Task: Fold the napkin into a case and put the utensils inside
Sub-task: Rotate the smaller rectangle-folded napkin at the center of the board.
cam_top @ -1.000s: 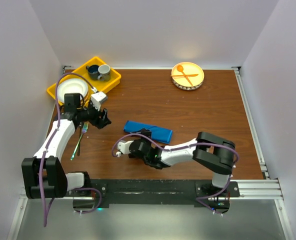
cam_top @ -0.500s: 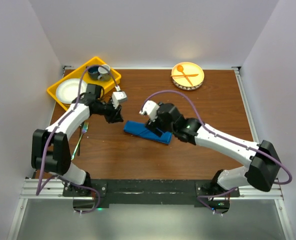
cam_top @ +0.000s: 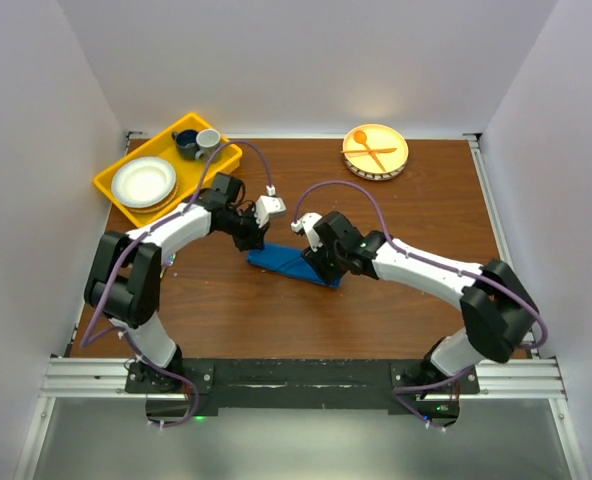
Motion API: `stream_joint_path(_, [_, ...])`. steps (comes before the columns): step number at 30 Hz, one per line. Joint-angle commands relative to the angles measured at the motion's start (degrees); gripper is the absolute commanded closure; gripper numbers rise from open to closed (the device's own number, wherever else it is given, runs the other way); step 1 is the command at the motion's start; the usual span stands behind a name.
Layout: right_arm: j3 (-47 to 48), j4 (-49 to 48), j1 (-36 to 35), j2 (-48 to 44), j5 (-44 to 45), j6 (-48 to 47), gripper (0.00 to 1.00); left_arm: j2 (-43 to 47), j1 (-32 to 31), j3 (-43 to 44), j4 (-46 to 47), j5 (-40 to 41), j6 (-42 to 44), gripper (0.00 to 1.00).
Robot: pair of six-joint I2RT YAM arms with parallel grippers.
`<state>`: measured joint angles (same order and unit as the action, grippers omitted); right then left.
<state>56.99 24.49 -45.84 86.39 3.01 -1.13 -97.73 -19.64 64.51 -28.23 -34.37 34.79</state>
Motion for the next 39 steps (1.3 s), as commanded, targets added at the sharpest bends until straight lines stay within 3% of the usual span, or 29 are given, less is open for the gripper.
stream_joint_path(1, [-0.5,-0.3,3.6,4.5,0.9,3.1,0.53,-1.1,-1.0,-3.9,2.6,4.5,2.3,0.86])
stream_joint_path(10, [2.2,-1.0,6.1,13.2,-0.1,1.5,0.54,0.9,-2.9,-11.0,3.0,6.2,1.4,0.88])
stream_joint_path(14, [5.0,-2.5,6.2,17.0,1.5,-4.9,0.54,5.0,-3.7,-13.2,0.8,4.1,0.2,0.88])
stream_joint_path(16, [6.2,-3.7,6.1,18.3,2.0,-9.6,0.53,8.9,-3.7,-13.8,-1.9,1.8,-0.1,0.83])
stream_joint_path(19, [7.9,-6.1,6.1,19.7,3.0,-17.4,0.48,14.5,-1.0,-13.5,-3.8,-5.3,-2.5,0.67])
stream_joint_path(22, [9.2,-6.5,7.3,17.1,0.4,-21.3,0.4,15.1,5.6,-9.2,-3.5,-6.3,-5.5,0.63])
stream_joint_path(27, [12.6,-0.9,8.9,7.2,-5.2,-16.1,0.26,11.3,7.1,-2.2,1.2,2.5,-5.9,0.61])
stream_joint_path(31, [11.4,3.4,9.0,1.0,-5.4,-9.9,0.23,3.2,6.4,2.1,2.6,8.2,-3.1,0.63])
stream_joint_path(39, [5.2,8.3,11.8,-2.3,-8.3,0.8,0.33,-4.0,1.5,2.1,7.3,13.2,0.6,0.66])
